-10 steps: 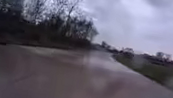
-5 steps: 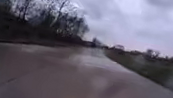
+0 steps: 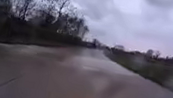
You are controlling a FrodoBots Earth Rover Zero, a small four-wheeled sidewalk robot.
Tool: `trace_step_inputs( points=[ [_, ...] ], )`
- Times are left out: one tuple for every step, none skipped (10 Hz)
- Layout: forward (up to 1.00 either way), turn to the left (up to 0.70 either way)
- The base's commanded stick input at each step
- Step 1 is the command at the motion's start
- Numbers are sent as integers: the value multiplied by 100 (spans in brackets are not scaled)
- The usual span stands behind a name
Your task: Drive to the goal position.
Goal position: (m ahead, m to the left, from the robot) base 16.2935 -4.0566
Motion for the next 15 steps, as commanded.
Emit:
trace_step_inputs(
  points=[
    [70,0],
    [70,0],
    [70,0],
    [70,0],
    [70,0],
    [70,0],
    [70,0],
    [70,0],
    [70,0],
    [70,0],
    [70,0],
    [70,0],
    [70,0],
    [70,0],
    [70,0]
  ],
)
